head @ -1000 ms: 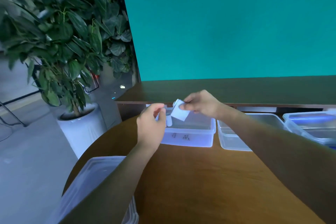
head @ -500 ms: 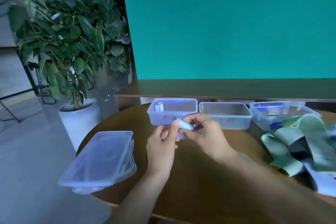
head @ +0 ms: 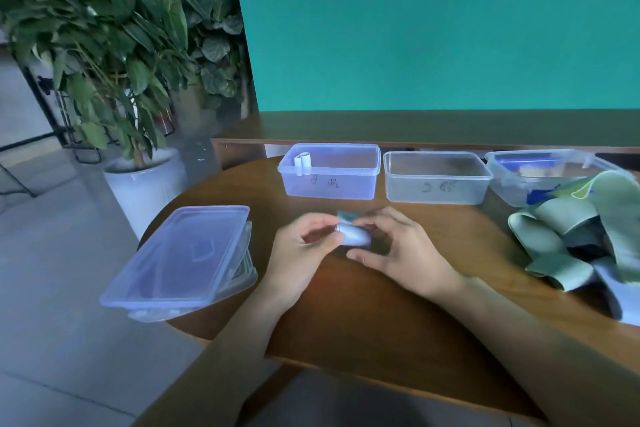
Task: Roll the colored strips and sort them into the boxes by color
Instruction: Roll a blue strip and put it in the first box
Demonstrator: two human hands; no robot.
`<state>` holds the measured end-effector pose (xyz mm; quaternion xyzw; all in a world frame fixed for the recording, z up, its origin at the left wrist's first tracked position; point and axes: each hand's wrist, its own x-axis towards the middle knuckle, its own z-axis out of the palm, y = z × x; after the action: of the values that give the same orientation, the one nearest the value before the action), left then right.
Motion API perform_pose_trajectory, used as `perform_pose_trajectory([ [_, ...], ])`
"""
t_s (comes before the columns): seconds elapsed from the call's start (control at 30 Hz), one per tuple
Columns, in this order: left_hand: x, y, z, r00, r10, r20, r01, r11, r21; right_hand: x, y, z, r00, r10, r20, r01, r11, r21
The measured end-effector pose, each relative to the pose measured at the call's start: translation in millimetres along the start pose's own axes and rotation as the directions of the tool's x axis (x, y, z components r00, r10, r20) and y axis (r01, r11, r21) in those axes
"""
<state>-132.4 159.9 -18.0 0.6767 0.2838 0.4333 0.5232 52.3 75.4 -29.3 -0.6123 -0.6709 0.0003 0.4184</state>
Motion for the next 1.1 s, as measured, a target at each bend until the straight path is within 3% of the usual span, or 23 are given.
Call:
perform_pose_trajectory([
  [0.1,1.7,-6.2,-5.2,0.998,-0.006,0.068,-0.009,0.976,0.218,-2.7,3.8,-0.7,0.998,0.035,0.044,-0.036,0.999,0.007],
  [0.17,-0.2,-9.3,-6.1,0.996,-0.003,0.087,-0.035,0.899,0.437,-3.9,5.7,1.6,0.996,0.023,0.082,-0.022,1.0,-0.009],
  [0.4,-5.9,-11.0,-8.4,0.985,0.152,0.083,-0.169,0.754,0.635,1.4,5.4,6.9,0.985,0.009,0.171,-0.015,0.999,0.029],
  [0.63,-16.6,-7.5,-17.7,0.984,0.125,0.13,-0.18,0.751,0.635,-2.0,-1.7,5.2,0.981,0.103,0.163,-0.136,0.969,0.207],
  [0.77,-22.4,-0.8,-19.9,0.987,0.023,0.162,-0.117,0.792,0.599,-3.3,-2.3,5.2,0.975,0.162,0.15,-0.185,0.971,0.152],
  [0.93,-28.8,6.2,-25.3,0.968,-0.093,0.232,-0.034,0.87,0.491,-9.3,-7.8,0.7,0.959,0.153,0.24,-0.202,0.96,0.193],
  [1.1,-36.0,7.4,-26.7,0.957,-0.013,0.29,-0.127,0.88,0.458,-13.7,-10.1,-6.1,0.959,0.256,0.125,-0.284,0.889,0.358],
])
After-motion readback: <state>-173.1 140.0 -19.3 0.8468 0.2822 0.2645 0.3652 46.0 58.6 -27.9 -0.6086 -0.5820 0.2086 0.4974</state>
